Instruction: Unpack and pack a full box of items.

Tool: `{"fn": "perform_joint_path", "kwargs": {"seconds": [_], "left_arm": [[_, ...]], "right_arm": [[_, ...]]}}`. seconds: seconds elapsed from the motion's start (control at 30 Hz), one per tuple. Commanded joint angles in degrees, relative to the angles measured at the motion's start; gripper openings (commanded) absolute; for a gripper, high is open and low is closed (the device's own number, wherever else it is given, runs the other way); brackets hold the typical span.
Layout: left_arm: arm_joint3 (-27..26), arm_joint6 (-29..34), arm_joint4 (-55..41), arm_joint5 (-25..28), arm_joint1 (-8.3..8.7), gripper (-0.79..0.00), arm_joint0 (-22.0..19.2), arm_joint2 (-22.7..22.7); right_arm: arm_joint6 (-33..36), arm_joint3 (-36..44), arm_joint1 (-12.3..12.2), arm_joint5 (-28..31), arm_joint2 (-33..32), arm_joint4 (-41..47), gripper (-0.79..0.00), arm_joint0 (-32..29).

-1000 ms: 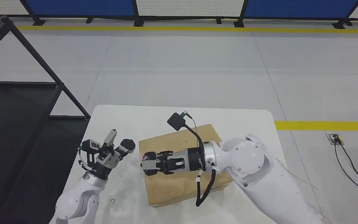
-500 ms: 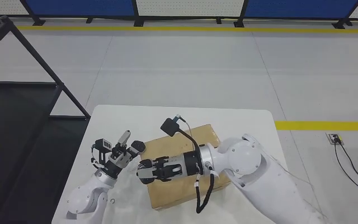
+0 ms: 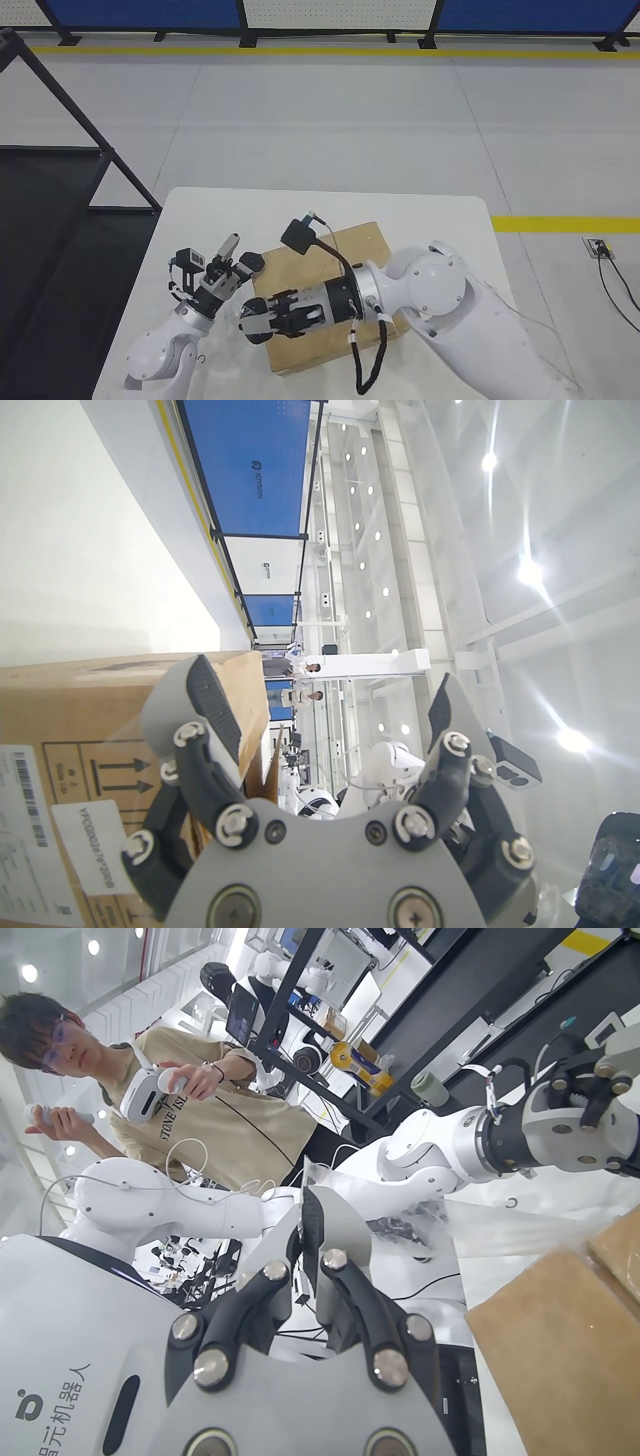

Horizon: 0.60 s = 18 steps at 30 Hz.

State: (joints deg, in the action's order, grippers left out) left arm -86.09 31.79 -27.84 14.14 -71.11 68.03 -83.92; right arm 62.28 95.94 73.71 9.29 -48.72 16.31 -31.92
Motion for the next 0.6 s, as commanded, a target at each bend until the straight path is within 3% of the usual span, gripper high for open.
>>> {"fn": "perform_joint_path", "kwargs": {"seconds": [0.0, 0.57], "left_arm": [[-0.02, -0.13, -0.05, 0.06, 0.00, 0.000, 0.05, 0.04], [-0.83, -0.26, -0.36, 0.56, 0.08, 0.000, 1.00, -0.02]], "right_arm": [[0.48, 0.44, 0.01, 0.07, 0.03, 0.16, -0.785, -0.09], [0.80, 2.68, 0.42, -1.17, 1.12, -0.45, -0.785, -0.48]]}}
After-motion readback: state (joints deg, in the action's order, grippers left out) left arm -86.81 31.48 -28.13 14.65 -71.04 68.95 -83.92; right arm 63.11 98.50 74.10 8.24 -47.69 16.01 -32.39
